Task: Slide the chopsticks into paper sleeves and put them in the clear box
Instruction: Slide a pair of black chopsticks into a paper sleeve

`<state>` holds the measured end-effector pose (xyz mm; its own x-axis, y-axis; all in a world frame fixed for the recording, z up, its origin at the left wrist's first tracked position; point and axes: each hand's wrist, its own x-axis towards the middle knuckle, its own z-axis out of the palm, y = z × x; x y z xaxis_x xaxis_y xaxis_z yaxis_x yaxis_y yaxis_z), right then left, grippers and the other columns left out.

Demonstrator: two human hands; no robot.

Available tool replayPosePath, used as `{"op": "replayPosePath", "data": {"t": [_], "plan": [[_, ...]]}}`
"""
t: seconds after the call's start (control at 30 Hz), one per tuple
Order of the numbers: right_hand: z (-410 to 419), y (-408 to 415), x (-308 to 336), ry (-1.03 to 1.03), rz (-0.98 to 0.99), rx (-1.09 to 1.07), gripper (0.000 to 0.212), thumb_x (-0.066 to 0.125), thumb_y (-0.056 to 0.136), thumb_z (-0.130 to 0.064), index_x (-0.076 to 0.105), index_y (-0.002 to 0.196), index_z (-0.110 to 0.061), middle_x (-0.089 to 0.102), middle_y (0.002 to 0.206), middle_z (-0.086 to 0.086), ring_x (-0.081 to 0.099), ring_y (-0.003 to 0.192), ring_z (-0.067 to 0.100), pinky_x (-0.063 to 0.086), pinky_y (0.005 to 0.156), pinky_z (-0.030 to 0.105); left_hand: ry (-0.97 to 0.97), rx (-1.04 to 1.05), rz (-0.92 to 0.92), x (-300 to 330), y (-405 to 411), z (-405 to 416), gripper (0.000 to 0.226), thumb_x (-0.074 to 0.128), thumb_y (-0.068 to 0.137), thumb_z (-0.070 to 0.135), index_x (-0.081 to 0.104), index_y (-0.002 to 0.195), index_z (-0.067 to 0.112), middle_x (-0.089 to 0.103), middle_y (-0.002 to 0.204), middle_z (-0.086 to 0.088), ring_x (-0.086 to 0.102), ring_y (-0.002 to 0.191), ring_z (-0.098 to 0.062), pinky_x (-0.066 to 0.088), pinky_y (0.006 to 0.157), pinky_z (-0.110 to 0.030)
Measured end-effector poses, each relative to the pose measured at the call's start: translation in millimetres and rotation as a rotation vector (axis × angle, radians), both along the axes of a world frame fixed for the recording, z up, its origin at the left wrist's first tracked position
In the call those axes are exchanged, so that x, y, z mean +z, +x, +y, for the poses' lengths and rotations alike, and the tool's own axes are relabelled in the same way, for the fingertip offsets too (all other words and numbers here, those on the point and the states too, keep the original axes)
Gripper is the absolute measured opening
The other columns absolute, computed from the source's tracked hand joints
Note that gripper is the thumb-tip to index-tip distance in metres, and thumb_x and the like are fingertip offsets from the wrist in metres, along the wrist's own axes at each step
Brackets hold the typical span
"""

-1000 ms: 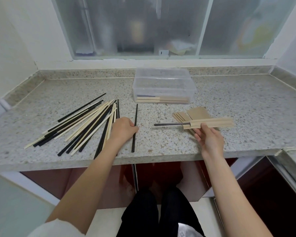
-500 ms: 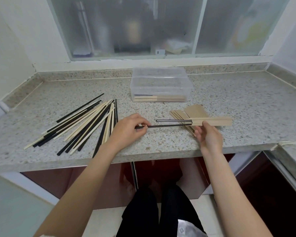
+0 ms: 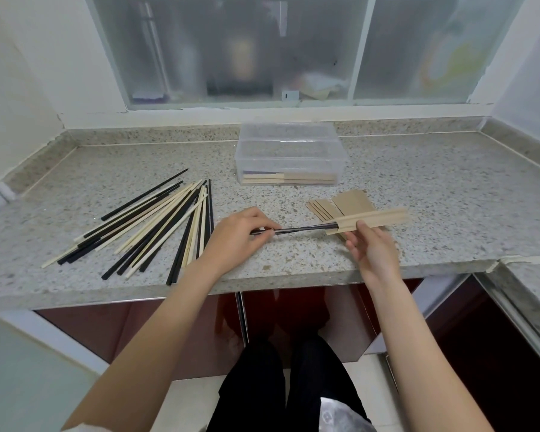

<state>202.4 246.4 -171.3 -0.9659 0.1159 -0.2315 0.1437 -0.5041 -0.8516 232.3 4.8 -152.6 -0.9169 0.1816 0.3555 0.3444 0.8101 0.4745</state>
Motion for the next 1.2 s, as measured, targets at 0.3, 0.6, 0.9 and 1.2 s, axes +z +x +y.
{"op": "replayPosePath", "data": {"t": [0.3,0.6,0.9,1.2], "plan": [[-18,5,0,-0.046,0.001,-0.008,0.007,0.057,0.093,-0.01,0.064,0.096,-0.01,0.071,0.09,0.003,0.069,0.07,0.008,0.052,0.054,0.014,-0.006,0.067,0.21,-8,0,31,0.022,0.065,0.085,0.034,0.069,0.105,0.027,0.067,0.102,0.009,0.052,0.103,-0.01,0.04,0.093,-0.037],[-4,3,2,-0.069,0.05,-0.107,0.012,0.056,0.094,-0.01,0.062,0.104,-0.012,0.07,0.097,0.005,0.068,0.077,0.011,0.051,0.053,0.013,1.147,0.174,-0.365,-7,-2,21,0.05,0.023,0.101,0.044,0.042,0.138,0.017,0.049,0.139,0.002,0.045,0.127,-0.01,0.025,0.114,-0.041],[-30,3,1,0.002,0.047,-0.068,0.012,0.056,0.095,-0.012,0.063,0.104,-0.011,0.07,0.096,0.002,0.068,0.074,0.007,0.052,0.054,0.015,1.085,0.146,-0.282,-14,-5,47,0.044,0.024,0.101,0.042,0.033,0.143,0.029,0.03,0.149,0.013,0.026,0.132,0.0,0.019,0.109,-0.03],[-25,-25,21,-0.029,0.043,-0.063,0.009,0.054,0.095,-0.009,0.061,0.1,-0.009,0.07,0.091,0.002,0.069,0.071,0.008,0.052,0.055,0.015,1.003,0.131,-0.22,-8,-37,17,0.037,0.029,0.101,0.039,0.043,0.133,0.029,0.036,0.147,0.005,0.037,0.132,-0.014,0.03,0.111,-0.039]]}}
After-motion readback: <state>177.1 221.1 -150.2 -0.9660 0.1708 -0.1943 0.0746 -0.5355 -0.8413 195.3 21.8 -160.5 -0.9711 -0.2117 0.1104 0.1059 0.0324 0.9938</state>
